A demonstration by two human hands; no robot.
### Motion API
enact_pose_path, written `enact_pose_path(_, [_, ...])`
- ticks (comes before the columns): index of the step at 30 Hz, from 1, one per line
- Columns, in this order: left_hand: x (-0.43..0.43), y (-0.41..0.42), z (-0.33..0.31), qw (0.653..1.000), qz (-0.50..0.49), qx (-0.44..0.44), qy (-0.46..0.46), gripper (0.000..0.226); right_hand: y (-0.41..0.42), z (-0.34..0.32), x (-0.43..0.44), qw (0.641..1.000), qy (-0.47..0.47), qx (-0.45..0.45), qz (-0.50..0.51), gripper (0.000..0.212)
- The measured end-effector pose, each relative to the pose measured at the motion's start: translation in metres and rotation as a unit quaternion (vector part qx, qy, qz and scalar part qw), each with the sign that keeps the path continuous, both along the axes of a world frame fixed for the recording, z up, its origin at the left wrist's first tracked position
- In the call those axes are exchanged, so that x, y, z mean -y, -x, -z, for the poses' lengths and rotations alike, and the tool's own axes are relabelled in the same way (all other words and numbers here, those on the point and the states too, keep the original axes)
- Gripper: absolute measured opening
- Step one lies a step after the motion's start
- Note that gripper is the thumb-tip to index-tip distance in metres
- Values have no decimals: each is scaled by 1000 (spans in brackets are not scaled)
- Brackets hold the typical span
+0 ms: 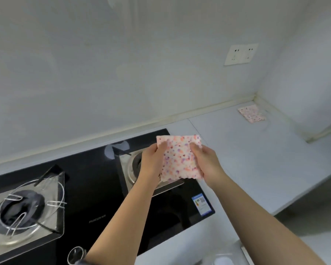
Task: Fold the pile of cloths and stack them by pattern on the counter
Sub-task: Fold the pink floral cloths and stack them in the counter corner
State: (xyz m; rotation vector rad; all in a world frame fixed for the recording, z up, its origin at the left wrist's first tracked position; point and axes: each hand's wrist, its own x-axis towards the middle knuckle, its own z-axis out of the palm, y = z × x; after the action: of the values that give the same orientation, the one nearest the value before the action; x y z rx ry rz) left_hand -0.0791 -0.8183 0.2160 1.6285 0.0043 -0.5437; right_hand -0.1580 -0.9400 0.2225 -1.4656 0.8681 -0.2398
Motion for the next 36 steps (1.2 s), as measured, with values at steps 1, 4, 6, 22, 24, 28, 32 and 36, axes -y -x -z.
enact_pose_path(1, [18, -1, 5, 999, 19, 19, -19, 18, -2, 3, 16, 999, 42, -5, 20, 33])
enact_pose_path(4, [62, -3, 22, 991, 48, 82, -99, 32, -8, 16, 51, 981, 190, -15, 48, 46])
enact_pose_path(6, [97, -5, 26, 983, 50, 120, -131, 31, -11, 23, 80, 963, 263, -31, 54, 45])
enact_pose_path(22, [423, -19, 94, 974, 132, -46, -180, 23, -14, 96, 430, 951, 276, -135, -12, 36])
enact_pose_path(24, [462, -24, 100, 973, 142, -57, -171, 21, -18, 104, 472, 948, 280, -149, -11, 37])
enact_pose_path(28, [545, -39, 111, 973, 138, -34, -182, 23, -36, 125, 553, 935, 311, -169, -16, 39])
enact_pose_path(32, [604, -61, 119, 968, 135, 34, -211, 25, -64, 138, 609, 911, 371, -181, -13, 34])
enact_pose_path(36, [642, -82, 132, 956, 141, 67, -249, 26, -87, 156, 645, 887, 412, -205, -30, 29])
